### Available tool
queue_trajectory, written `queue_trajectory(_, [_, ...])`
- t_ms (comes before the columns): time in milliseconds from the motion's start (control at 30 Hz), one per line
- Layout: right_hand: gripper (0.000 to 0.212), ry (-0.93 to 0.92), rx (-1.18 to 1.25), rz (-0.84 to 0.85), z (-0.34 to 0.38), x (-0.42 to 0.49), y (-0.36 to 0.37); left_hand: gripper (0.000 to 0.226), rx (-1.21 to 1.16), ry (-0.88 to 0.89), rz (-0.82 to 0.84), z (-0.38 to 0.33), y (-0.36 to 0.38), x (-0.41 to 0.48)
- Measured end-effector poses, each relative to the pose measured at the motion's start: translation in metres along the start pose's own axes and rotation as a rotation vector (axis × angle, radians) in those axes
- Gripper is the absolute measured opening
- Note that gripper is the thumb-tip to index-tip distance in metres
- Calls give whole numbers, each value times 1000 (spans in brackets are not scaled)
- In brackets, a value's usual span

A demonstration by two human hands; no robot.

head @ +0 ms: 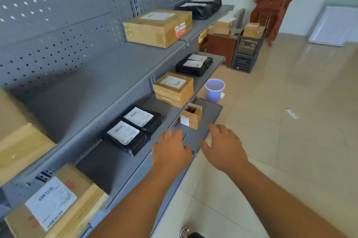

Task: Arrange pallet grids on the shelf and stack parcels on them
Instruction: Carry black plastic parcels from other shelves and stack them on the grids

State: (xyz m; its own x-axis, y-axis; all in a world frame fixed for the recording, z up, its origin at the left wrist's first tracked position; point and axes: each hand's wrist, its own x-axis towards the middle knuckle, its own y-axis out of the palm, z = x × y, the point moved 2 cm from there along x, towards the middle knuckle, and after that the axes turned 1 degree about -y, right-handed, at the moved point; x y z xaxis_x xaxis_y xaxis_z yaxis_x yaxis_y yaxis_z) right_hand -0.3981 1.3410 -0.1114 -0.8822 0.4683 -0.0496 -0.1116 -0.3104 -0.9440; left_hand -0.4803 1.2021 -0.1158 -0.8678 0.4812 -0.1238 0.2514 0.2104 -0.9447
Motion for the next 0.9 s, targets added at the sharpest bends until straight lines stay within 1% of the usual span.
queue_trajectory(133, [57,-46,24,10,22,57,4,46,-8,-63,15,24,-4,50])
queue_trajectory(300, [60,-149,23,87,52,118,24,51,0,-181,34,58,-4,87])
queue_trajectory(467, [62,-297,20,166,89,177,42,55,40,-343,49,91,-5,113])
queue_trajectory(600, [63,-432,-15,246,114,217,62,53,54,-472,85,107,3,125])
queue_trajectory(767, [64,-555,-82,357,121,260,88,55,41,-662,98,116,12,144])
queue_trajectory(900, [63,-649,-121,408,119,290,103,54,7,-787,97,114,23,159])
